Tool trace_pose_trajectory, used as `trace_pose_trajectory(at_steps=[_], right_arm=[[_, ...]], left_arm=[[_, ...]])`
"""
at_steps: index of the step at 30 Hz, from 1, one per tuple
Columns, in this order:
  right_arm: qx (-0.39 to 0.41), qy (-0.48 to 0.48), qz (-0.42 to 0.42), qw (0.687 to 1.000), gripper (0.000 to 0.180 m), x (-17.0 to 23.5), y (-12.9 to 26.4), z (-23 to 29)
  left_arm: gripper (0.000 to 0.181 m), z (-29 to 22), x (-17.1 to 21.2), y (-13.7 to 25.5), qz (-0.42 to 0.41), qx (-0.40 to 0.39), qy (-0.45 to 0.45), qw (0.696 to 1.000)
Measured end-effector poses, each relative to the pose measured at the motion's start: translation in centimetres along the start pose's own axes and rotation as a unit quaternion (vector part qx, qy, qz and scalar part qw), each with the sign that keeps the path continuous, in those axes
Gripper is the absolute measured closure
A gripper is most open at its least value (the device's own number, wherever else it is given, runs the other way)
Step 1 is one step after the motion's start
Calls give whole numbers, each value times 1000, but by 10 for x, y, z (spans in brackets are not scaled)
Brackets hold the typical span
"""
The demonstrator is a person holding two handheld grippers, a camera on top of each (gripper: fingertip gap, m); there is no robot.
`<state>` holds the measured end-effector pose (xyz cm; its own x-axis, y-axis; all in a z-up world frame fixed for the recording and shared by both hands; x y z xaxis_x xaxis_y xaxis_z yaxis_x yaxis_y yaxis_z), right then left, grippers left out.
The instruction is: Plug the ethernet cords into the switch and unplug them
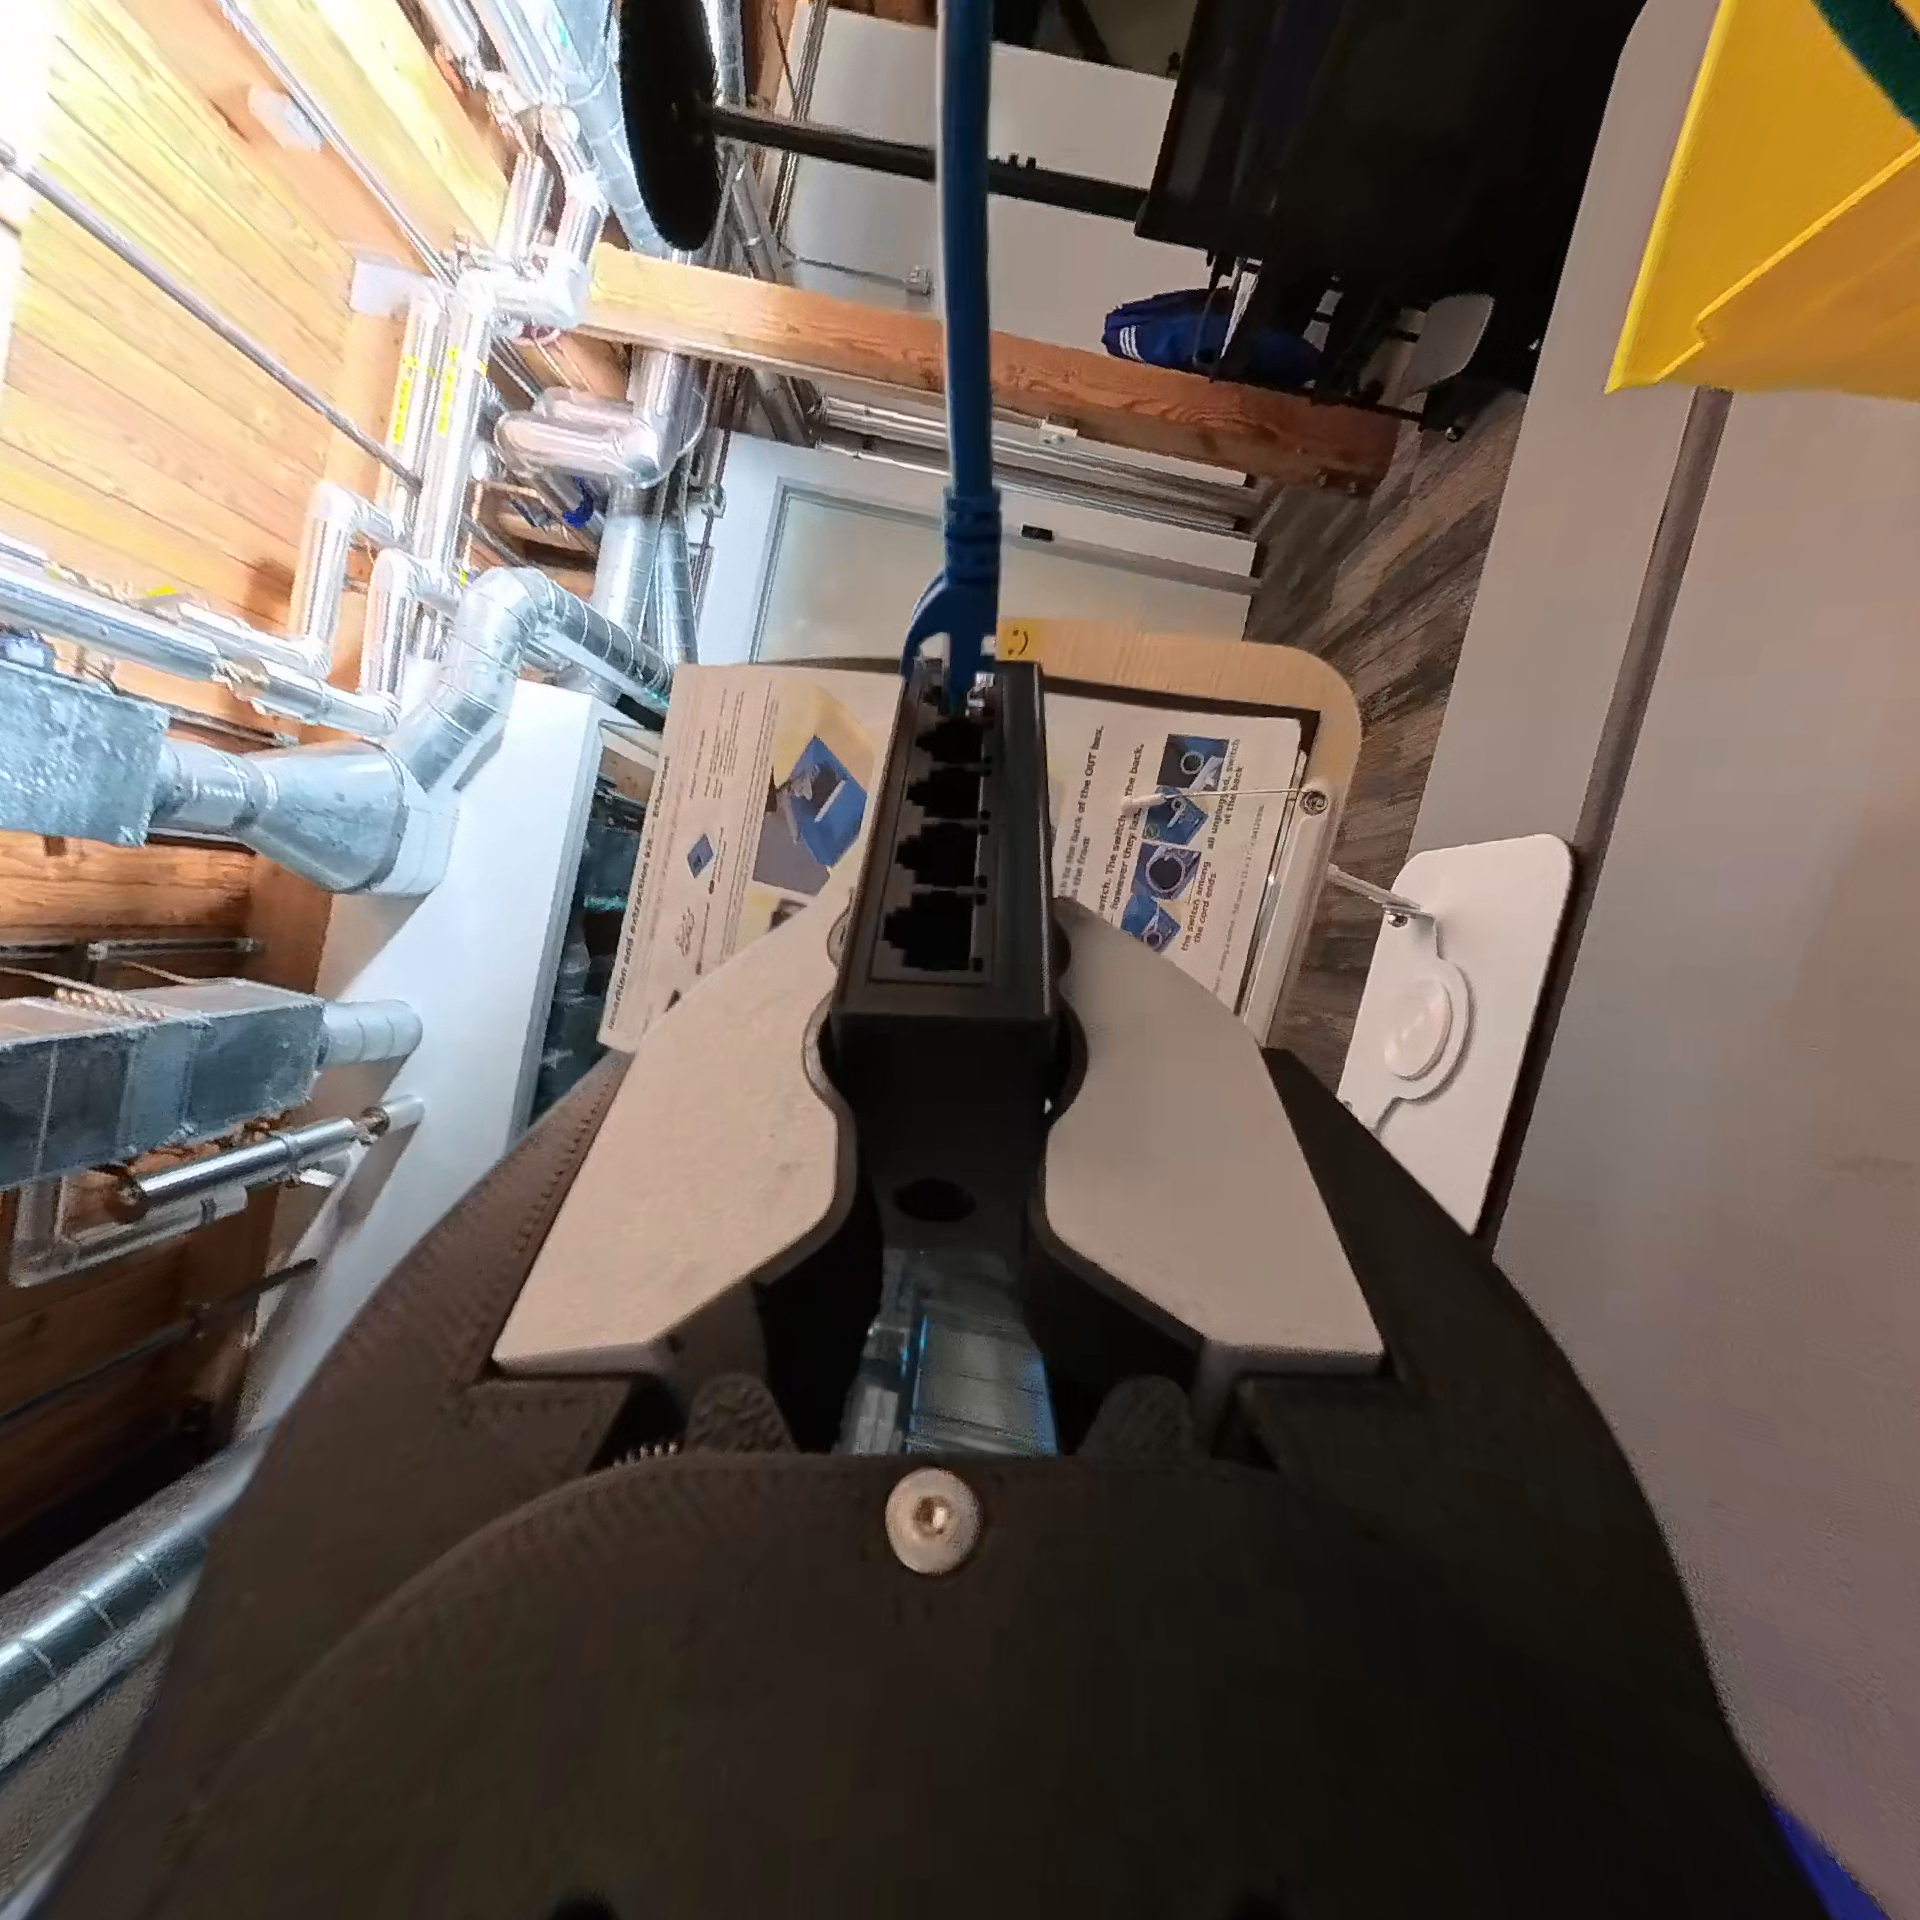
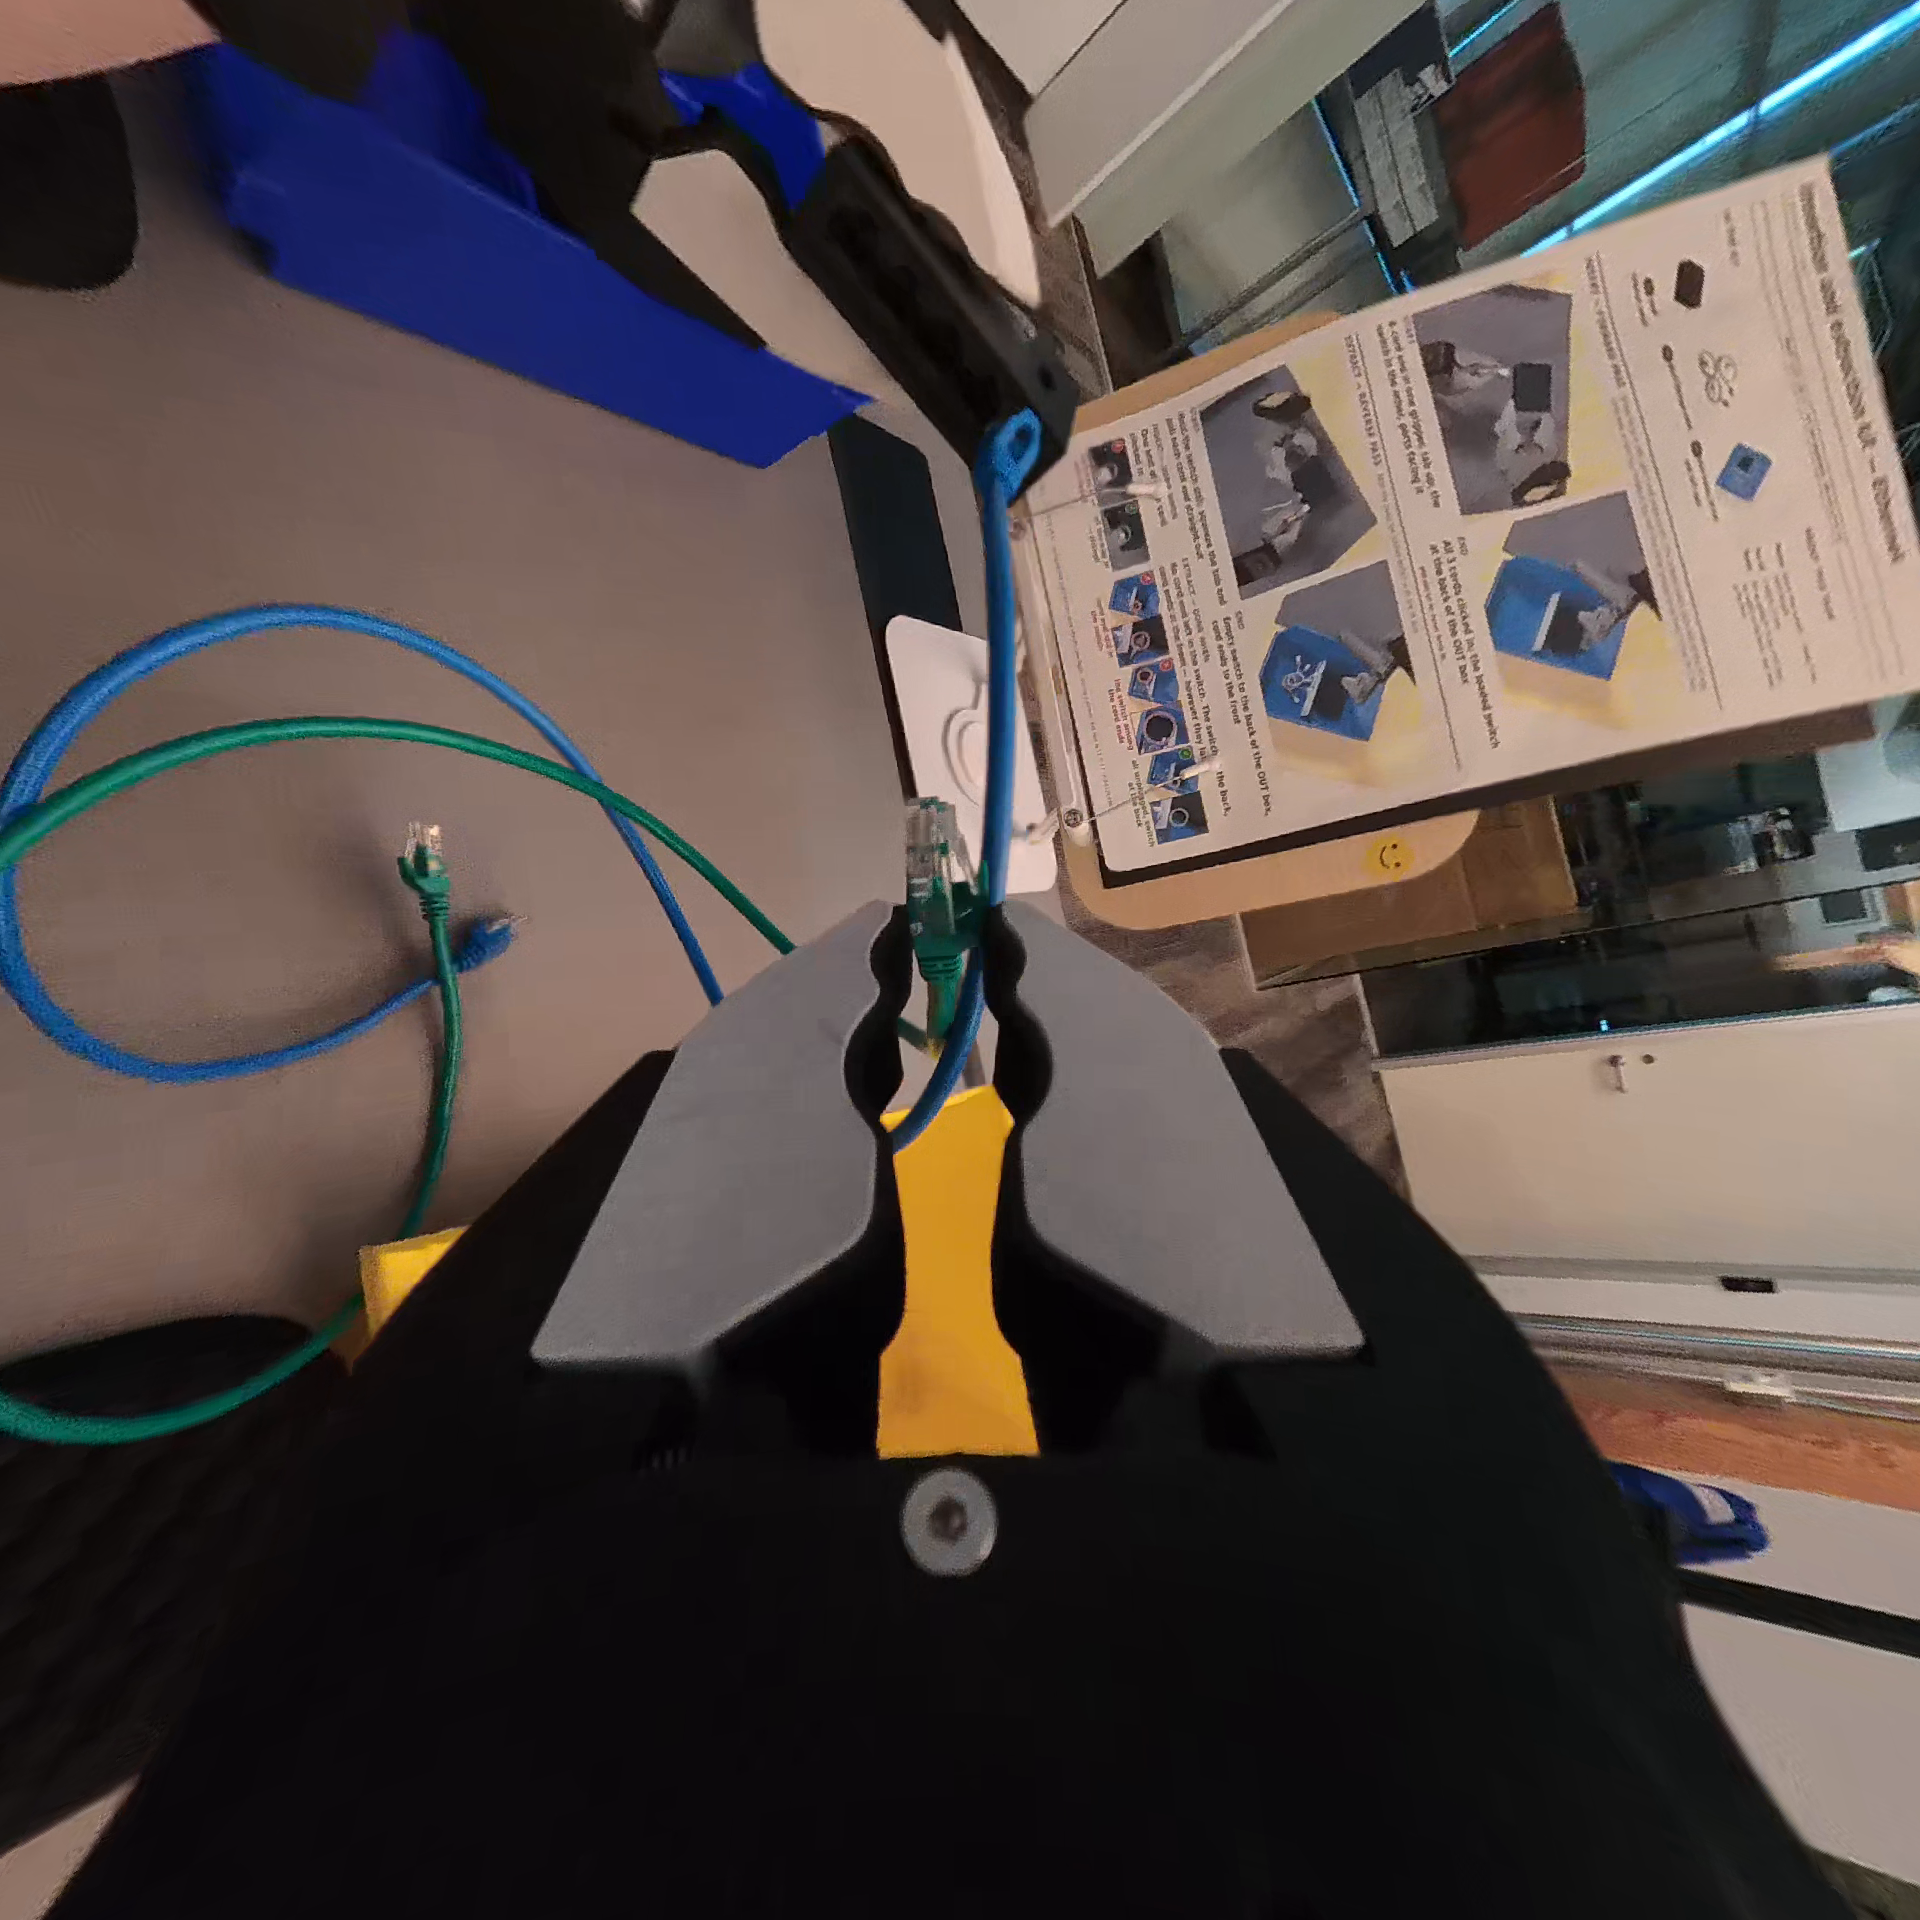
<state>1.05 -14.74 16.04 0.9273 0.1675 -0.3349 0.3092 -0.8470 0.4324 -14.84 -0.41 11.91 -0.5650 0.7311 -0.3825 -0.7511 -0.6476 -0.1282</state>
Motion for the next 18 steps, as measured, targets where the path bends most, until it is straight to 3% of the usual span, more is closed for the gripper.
trace_pose_trajectory(at_steps=[18], right_arm=[[8,-165,-104,981,165,66,-1,21]], left_arm=[[153,-19,-24,6,-46,25,-52,997]])
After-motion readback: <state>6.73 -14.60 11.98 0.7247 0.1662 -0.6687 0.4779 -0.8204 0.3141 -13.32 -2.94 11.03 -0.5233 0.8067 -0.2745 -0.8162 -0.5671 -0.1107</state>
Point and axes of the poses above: each gripper's, where its closed fingertips meet, y back along the fingers, x out of its underside, z = x × y across the jaws, the point moved 4 cm from there along y, back along the fingers, and after that the axes turned 13 degrees about y, right-handed, at the moved point
